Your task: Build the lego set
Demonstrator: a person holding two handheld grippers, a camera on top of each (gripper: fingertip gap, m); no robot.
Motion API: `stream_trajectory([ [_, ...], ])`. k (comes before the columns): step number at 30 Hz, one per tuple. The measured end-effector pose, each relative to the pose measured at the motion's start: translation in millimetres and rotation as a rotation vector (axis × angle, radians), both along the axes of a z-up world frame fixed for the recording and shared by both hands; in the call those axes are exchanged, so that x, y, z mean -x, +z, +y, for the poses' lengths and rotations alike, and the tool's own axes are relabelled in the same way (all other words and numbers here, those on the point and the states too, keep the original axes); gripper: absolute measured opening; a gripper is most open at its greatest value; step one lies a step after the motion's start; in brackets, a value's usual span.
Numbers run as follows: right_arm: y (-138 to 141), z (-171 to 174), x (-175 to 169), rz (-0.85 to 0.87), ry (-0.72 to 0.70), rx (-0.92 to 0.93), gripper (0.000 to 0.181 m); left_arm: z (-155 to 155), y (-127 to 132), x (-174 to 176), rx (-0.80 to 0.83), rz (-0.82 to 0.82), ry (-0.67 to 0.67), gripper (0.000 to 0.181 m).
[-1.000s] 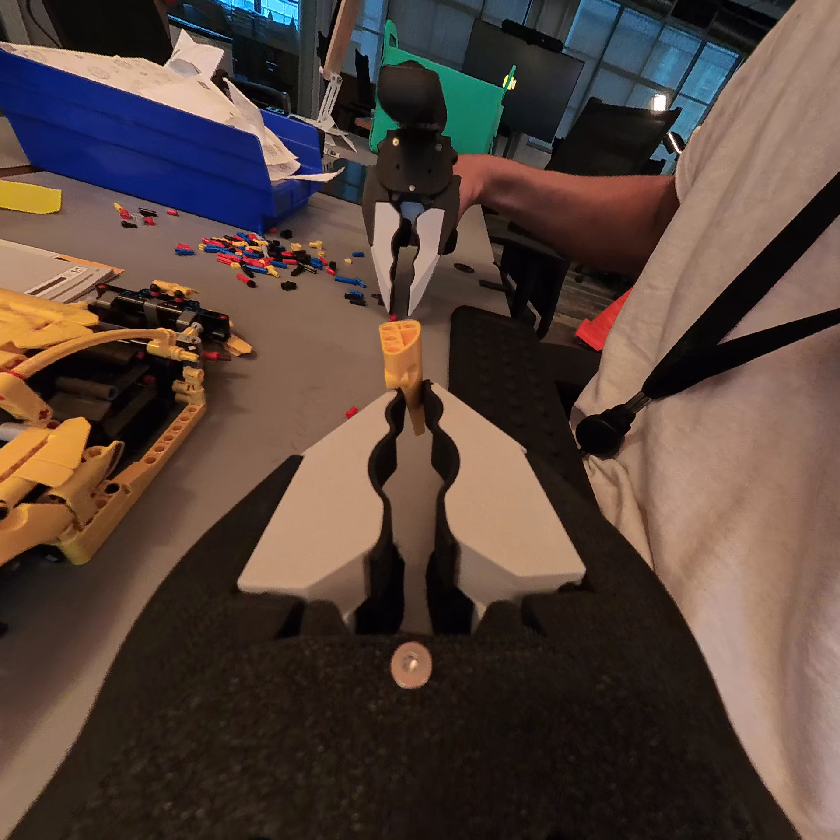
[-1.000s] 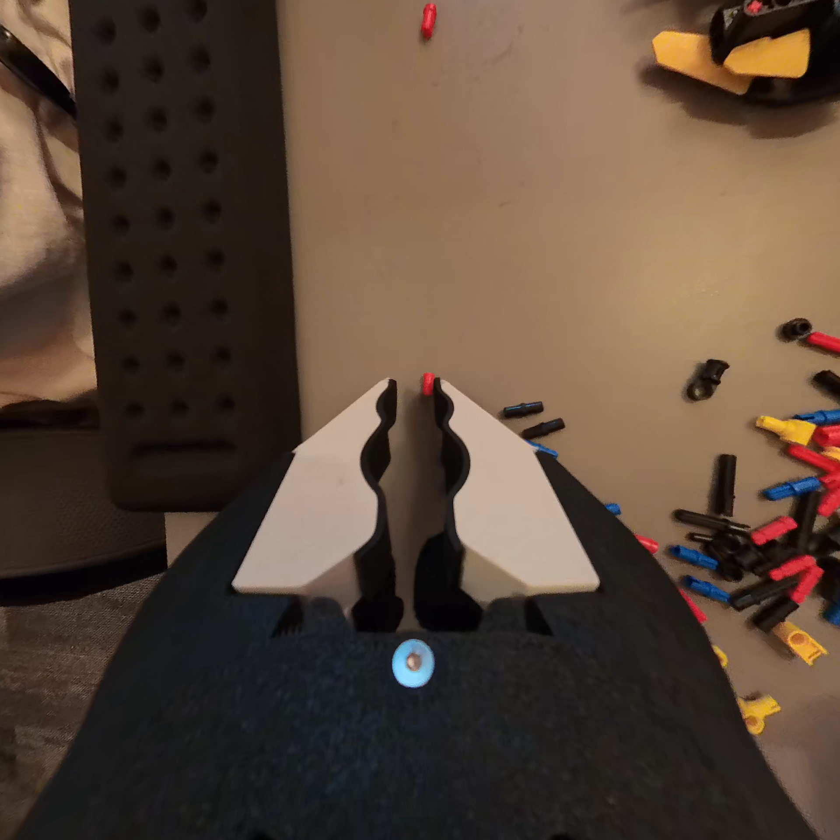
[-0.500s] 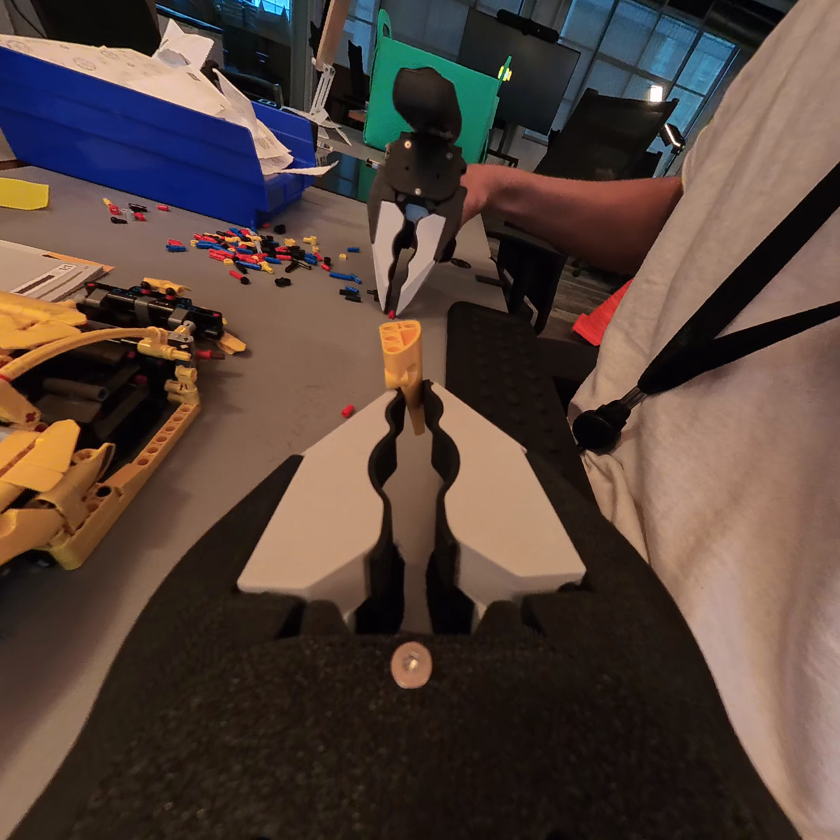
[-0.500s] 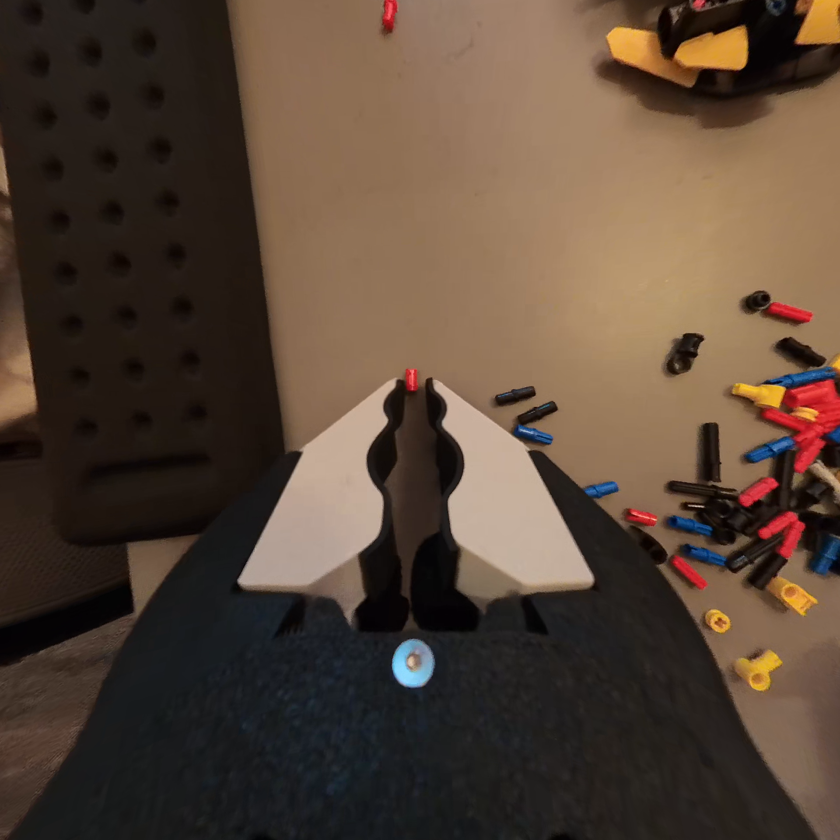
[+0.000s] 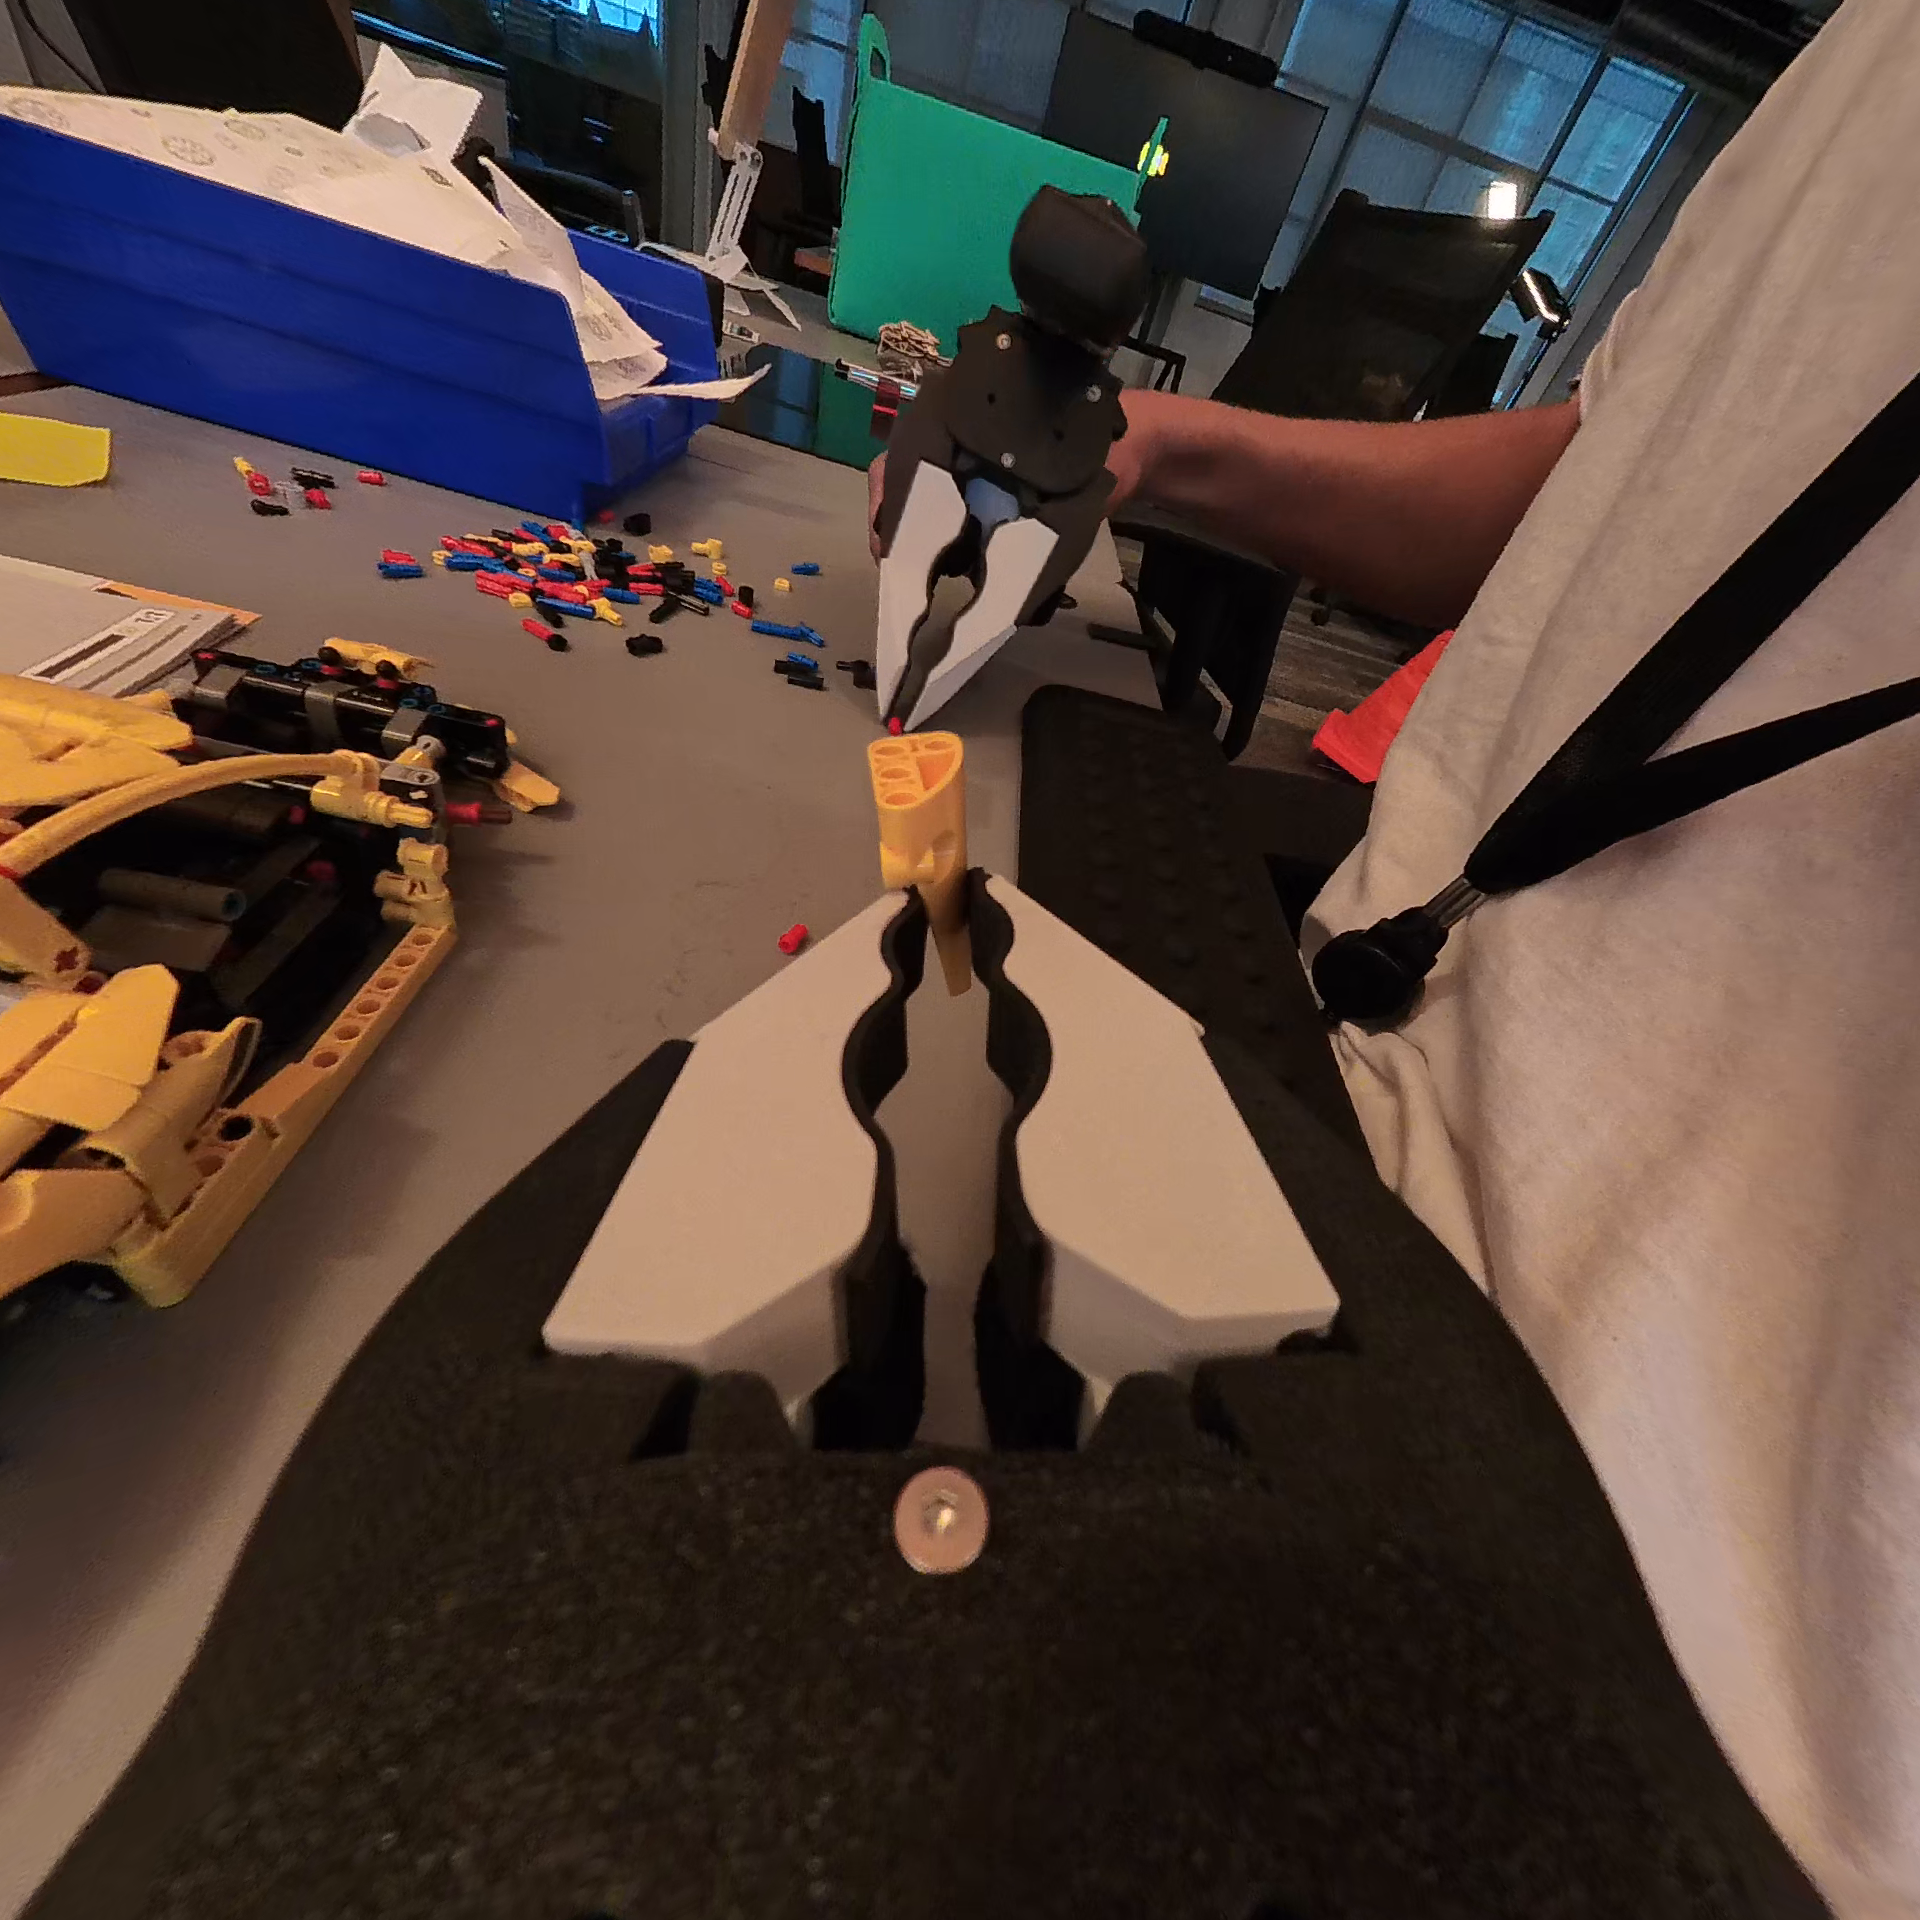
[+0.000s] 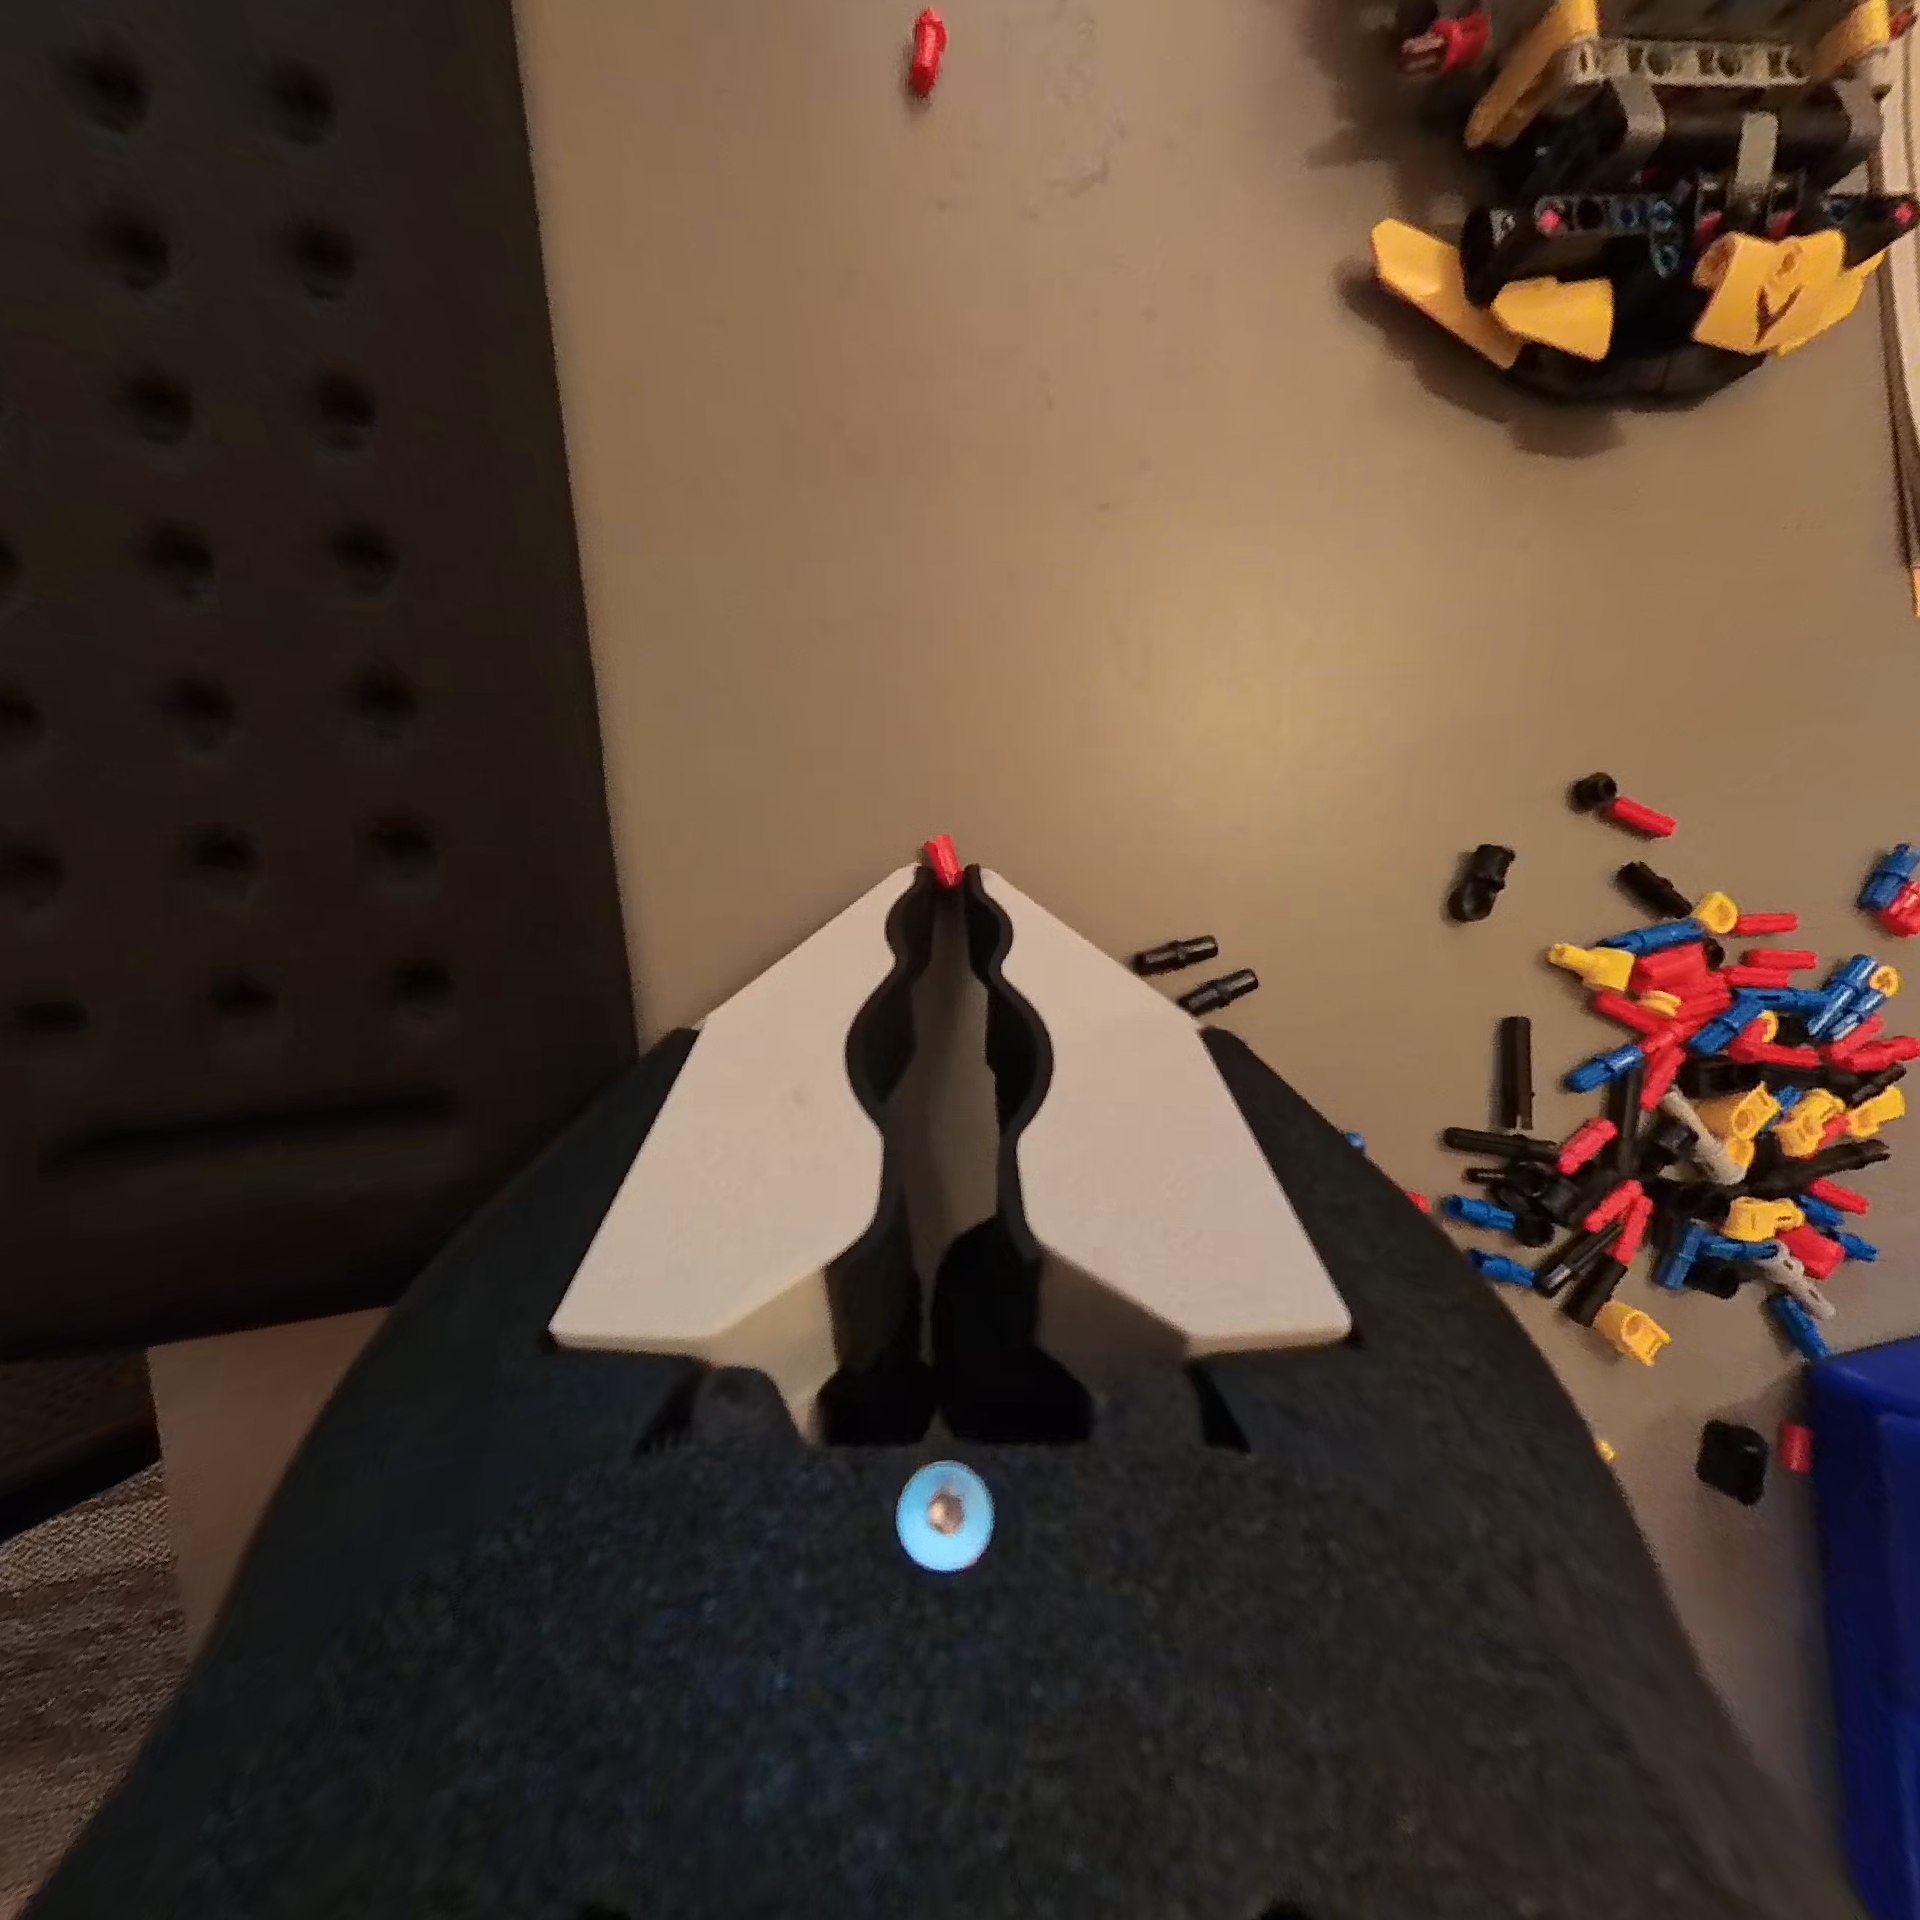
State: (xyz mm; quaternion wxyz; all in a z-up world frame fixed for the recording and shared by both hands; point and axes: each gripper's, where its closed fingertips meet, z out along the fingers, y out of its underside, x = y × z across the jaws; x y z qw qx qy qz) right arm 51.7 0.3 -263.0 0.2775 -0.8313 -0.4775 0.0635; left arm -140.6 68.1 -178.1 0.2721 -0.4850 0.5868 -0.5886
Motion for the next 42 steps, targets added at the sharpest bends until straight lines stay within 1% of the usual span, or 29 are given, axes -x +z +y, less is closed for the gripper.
stream_trajectory([
  [5, 0.5, 1.1, 1.9, -0.041, 0.015, -0.056, 0.004, -0.3, -0.2, 0.0, -0.003, 0.0, -0.001, 0.007],
  [13, 0.5, -0.1, 4.8, 0.0, 0.009, 0.0, 0.009, -1.2, -0.8, 0.0, -0.007, 0.001, -0.005, 0.007],
  [19, -0.5, -1.6, 6.5, 0.106, -0.009, 0.039, 0.005, -2.0, -1.0, 0.1, -0.009, 0.001, -0.009, 0.007],
  [21, -0.4, -1.2, 6.7, 0.155, -0.04, 0.042, 0.005, -2.3, -1.2, 0.1, -0.011, 0.002, -0.011, 0.007],
  [24, -0.2, 1.3, 13.7, 0.176, -0.044, 0.048, 0.004, -2.1, -0.7, 0.0, -0.014, -0.002, -0.007, 0.007],
  [26, 0.3, 6.4, 20.5, 0.183, -0.078, 0.098, 0.004, -1.3, 0.7, -0.1, -0.016, -0.011, 0.001, 0.007],
  [27, 3.8, 10.5, 27.7, 0.194, -0.085, 0.1, 0.004, -0.9, 2.2, 0.0, -0.018, -0.021, 0.006, 0.007],
  [28, 15.0, 18.5, 41.8, 0.228, -0.069, 0.057, 0.003, -0.9, 4.8, 0.2, -0.021, -0.038, 0.01, 0.007],
  [30, 49.6, 36.3, 85.7, 0.358, -0.017, -0.043, 0.003, -2.9, 11.8, 1.5, -0.025, -0.086, 0.009, 0.007],
  [31, 62.6, 42.8, 108.1, 0.384, 0.032, -0.091, 0.003, -4.2, 14.9, 2.0, -0.031, -0.108, 0.007, 0.007],
  [33, 75.1, 55.1, 141.4, 0.292, 0.135, -0.213, 0.003, -6.7, 18.7, 3.0, -0.051, -0.139, 0.005, 0.007],
  [34, 79.5, 56.5, 156.0, 0.249, 0.185, -0.239, 0.003, -7.0, 19.4, 3.2, -0.061, -0.148, 0.008, 0.007],
  [36, 88.3, 60.5, 172.5, 0.171, 0.223, -0.275, 0.003, -6.8, 20.7, 3.8, -0.062, -0.156, 0.011, 0.007],
  [38, 98.9, 63.2, 183.8, 0.156, 0.253, -0.326, 0.003, -6.4, 22.0, 4.4, -0.053, -0.161, 0.012, 0.007],
  [42, 98.7, 64.3, 194.2, 0.128, 0.278, -0.314, 0.003, -6.6, 21.0, 4.0, -0.038, -0.146, 0.003, 0.007],
])
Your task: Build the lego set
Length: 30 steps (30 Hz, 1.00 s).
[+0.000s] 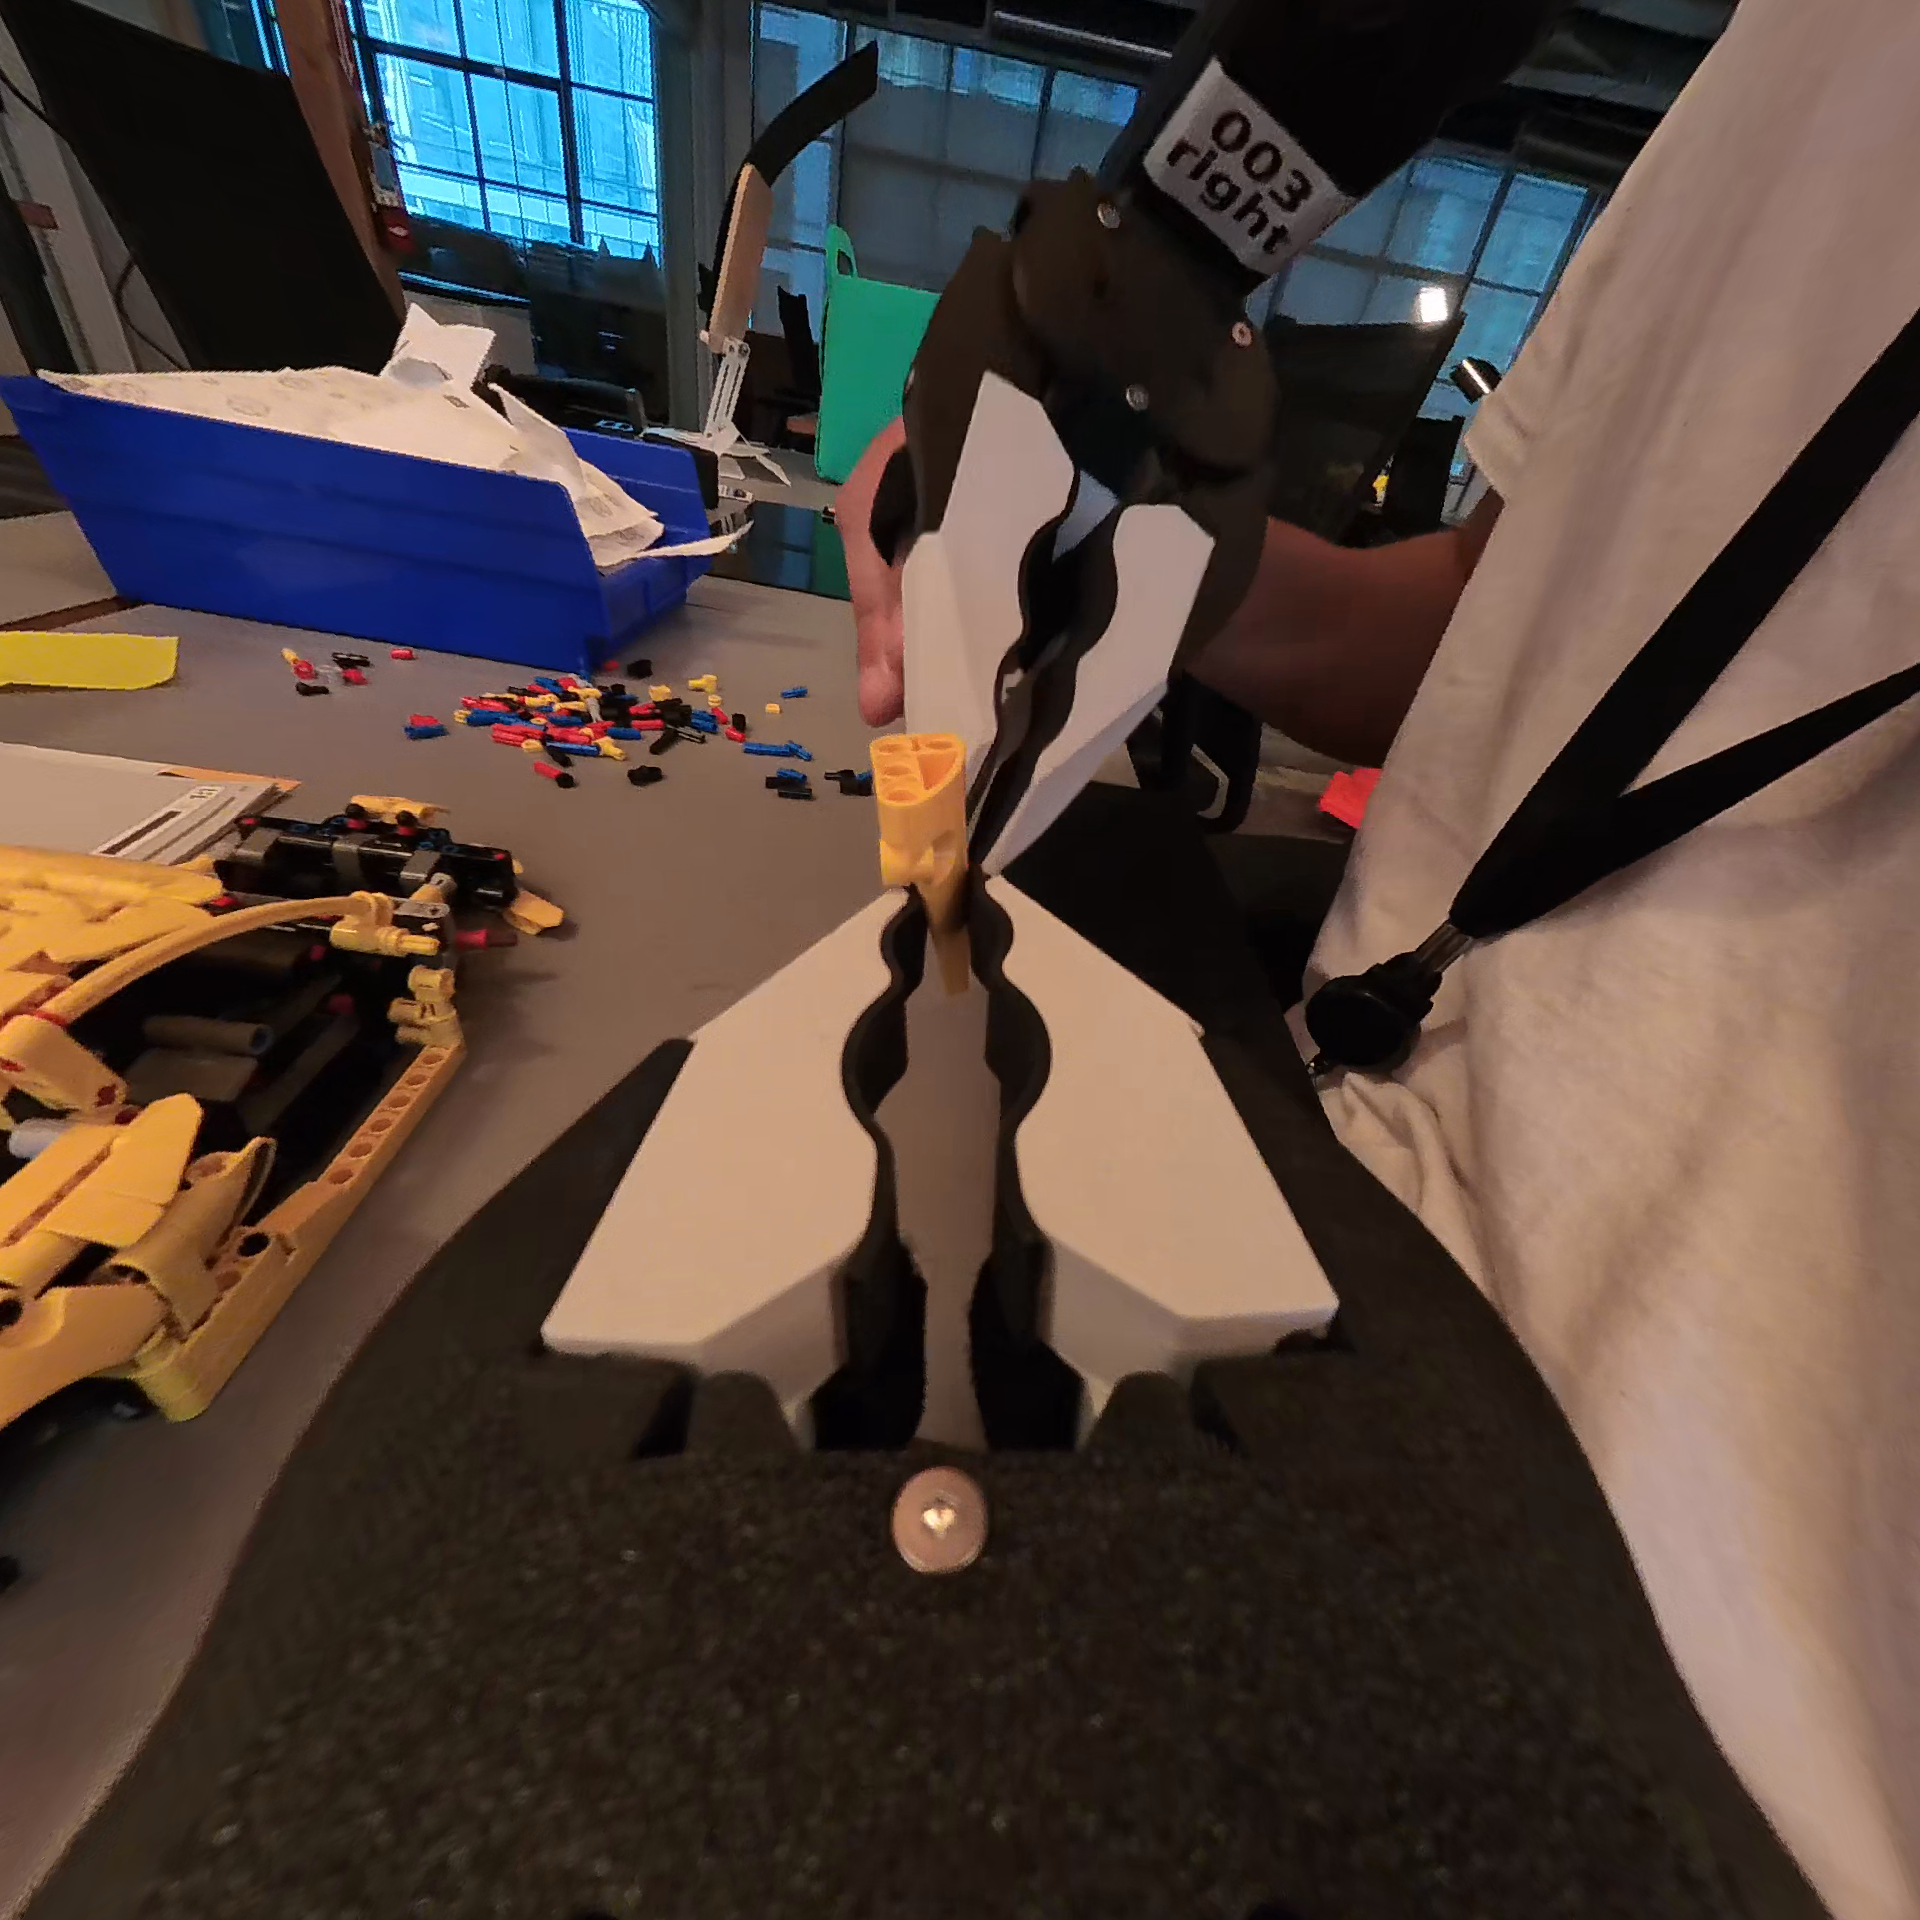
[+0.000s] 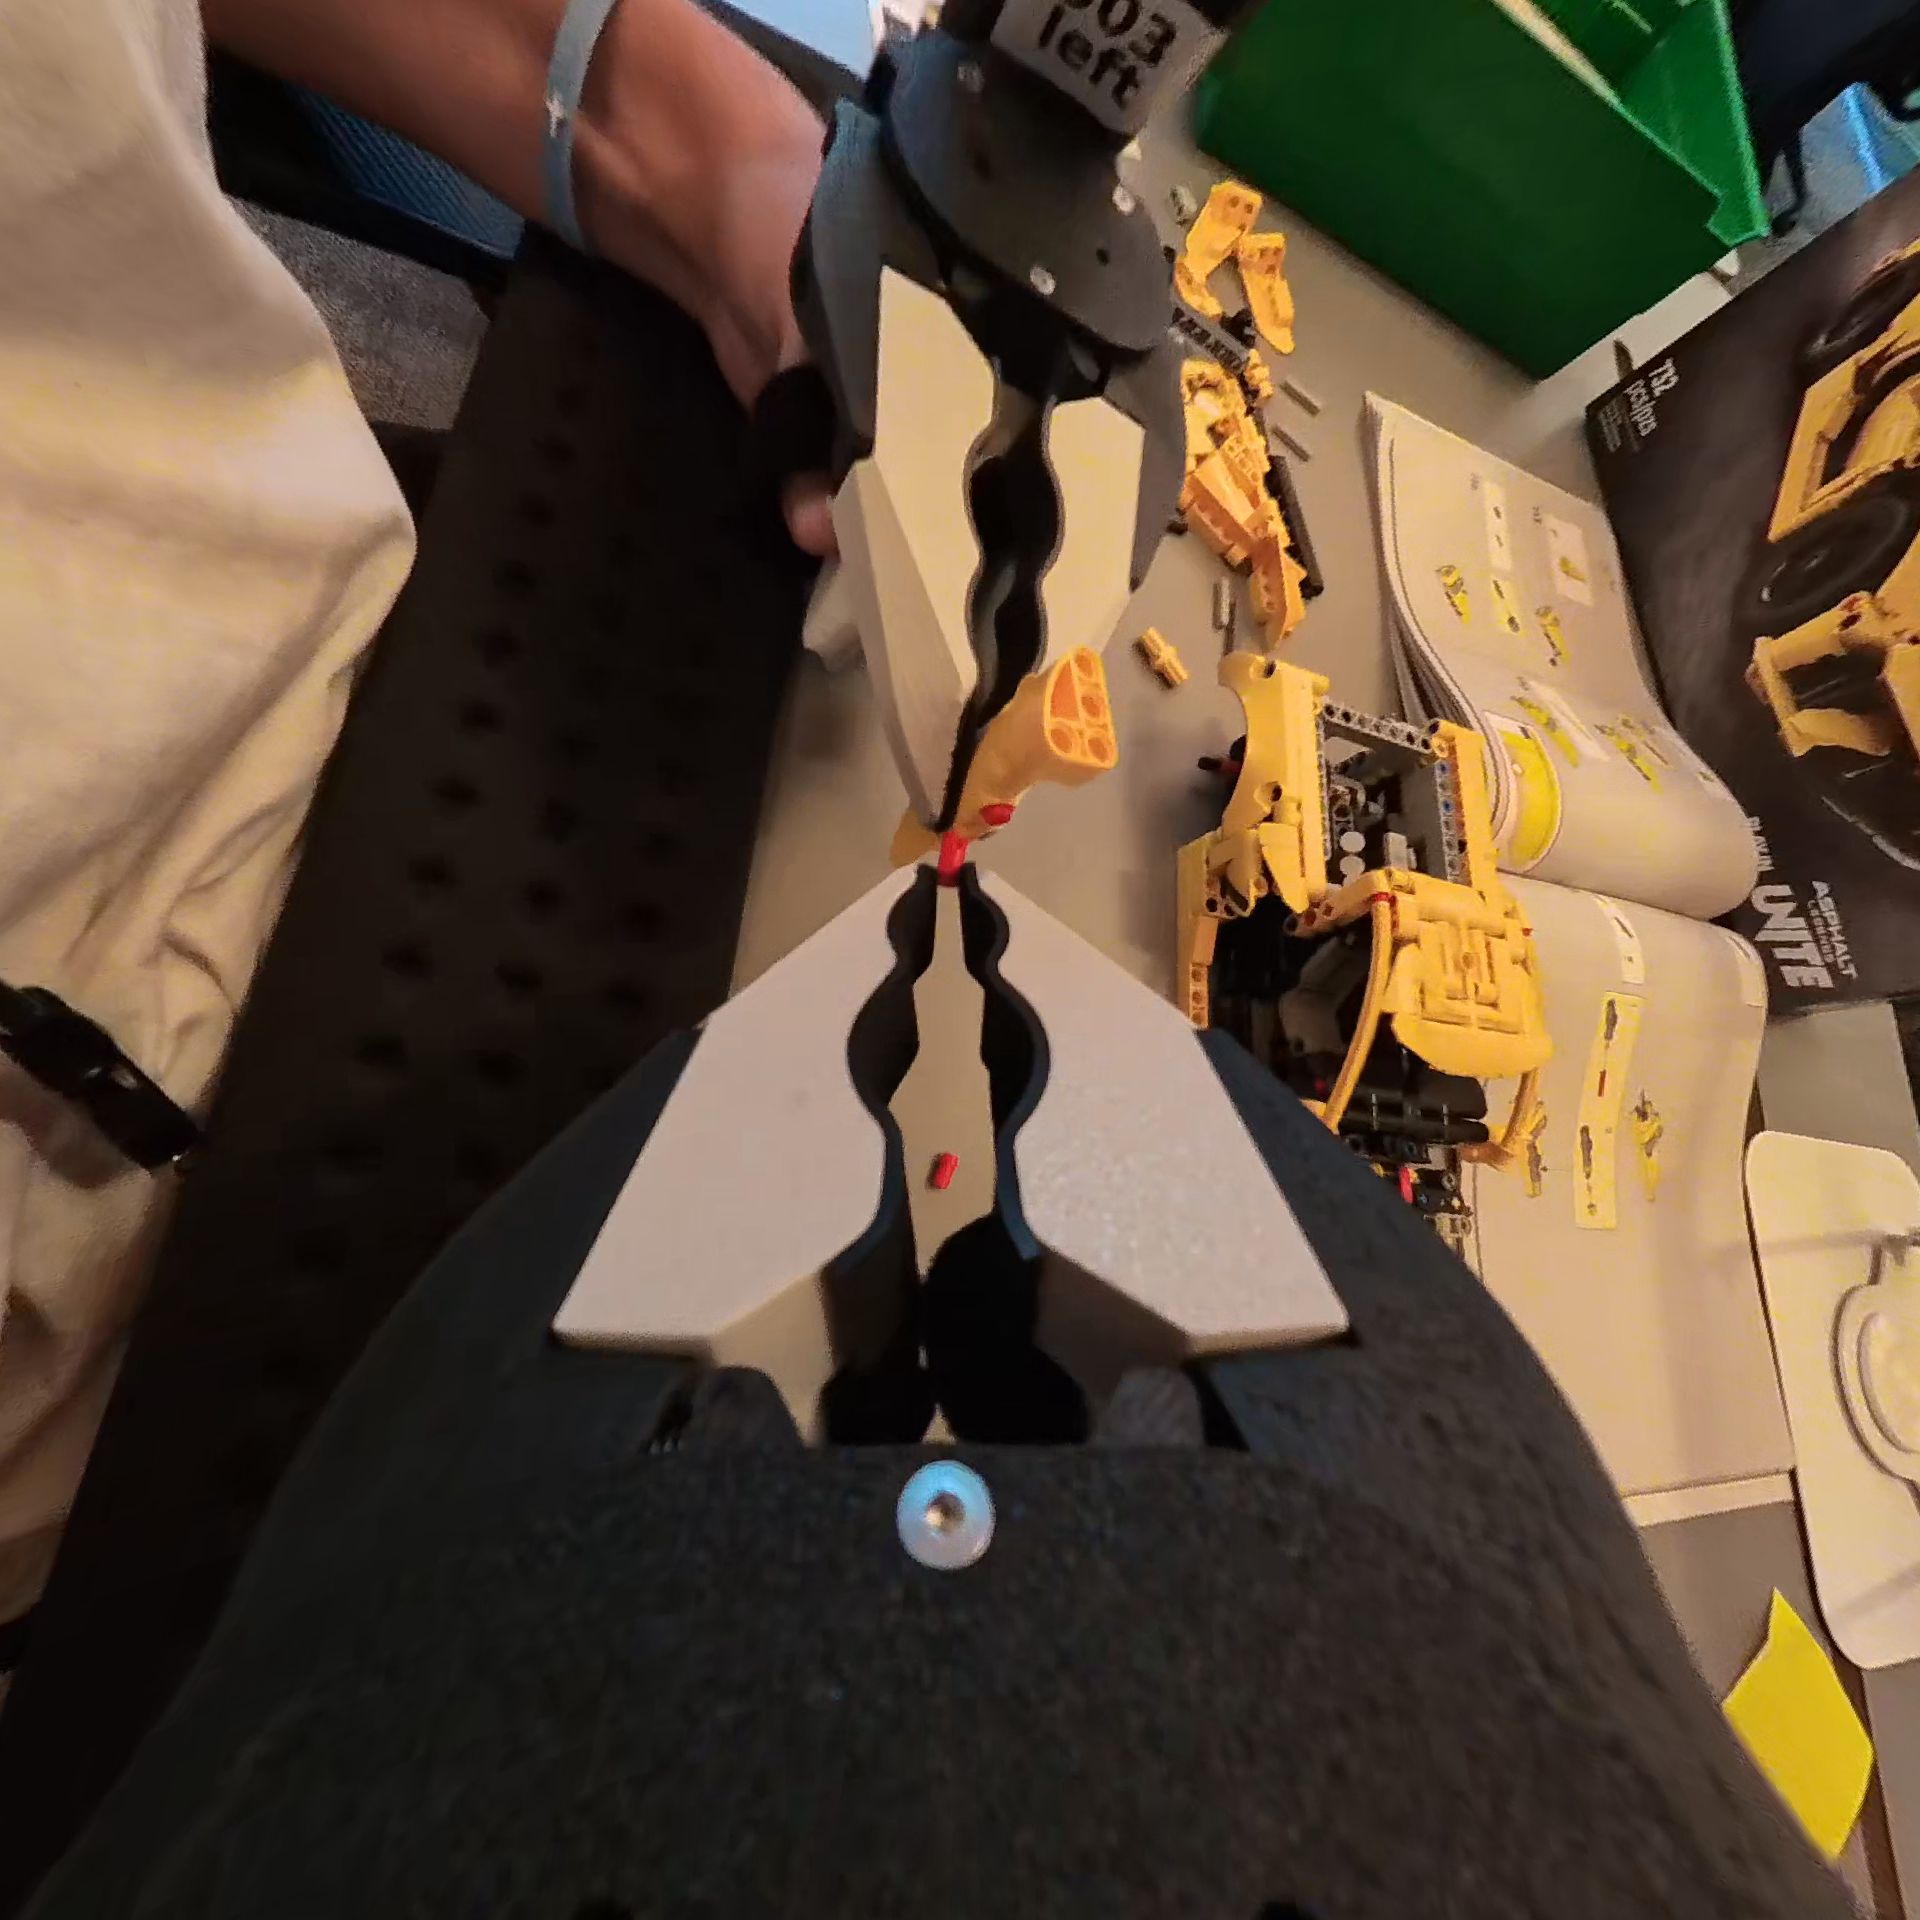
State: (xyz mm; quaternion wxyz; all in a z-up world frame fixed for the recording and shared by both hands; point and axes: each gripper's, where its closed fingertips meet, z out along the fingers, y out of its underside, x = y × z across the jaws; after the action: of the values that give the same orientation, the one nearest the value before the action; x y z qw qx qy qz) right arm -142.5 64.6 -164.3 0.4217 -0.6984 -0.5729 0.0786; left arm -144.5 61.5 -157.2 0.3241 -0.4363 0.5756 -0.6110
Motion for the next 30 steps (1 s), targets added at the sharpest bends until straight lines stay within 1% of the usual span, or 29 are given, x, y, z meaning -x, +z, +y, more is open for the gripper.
stream_trajectory([
  [4, -3.0, 2.4, 0.3, -0.01, -0.001, -0.006, 0.003, -0.3, 0.8, 0.8, 0.016, -0.001, -0.012, 0.007],
  [14, -2.2, 3.9, -1.5, -0.135, 0.009, -0.101, 0.003, -0.3, -6.4, -1.0, 0.04, 0.06, -0.036, 0.007],
  [22, -5.7, 4.6, -0.6, -0.198, 0.041, -0.176, 0.003, 1.4, -10.2, -2.1, 0.106, 0.105, -0.07, 0.007],
  [26, -8.9, 3.8, -1.6, -0.282, 0.073, -0.24, 0.002, 0.5, -14.5, -3.2, 0.141, 0.148, -0.102, 0.007],
  [30, -10.2, 2.5, -1.2, -0.272, 0.099, -0.235, 0.002, -0.8, -16.0, -3.6, 0.159, 0.164, -0.123, 0.007],
])
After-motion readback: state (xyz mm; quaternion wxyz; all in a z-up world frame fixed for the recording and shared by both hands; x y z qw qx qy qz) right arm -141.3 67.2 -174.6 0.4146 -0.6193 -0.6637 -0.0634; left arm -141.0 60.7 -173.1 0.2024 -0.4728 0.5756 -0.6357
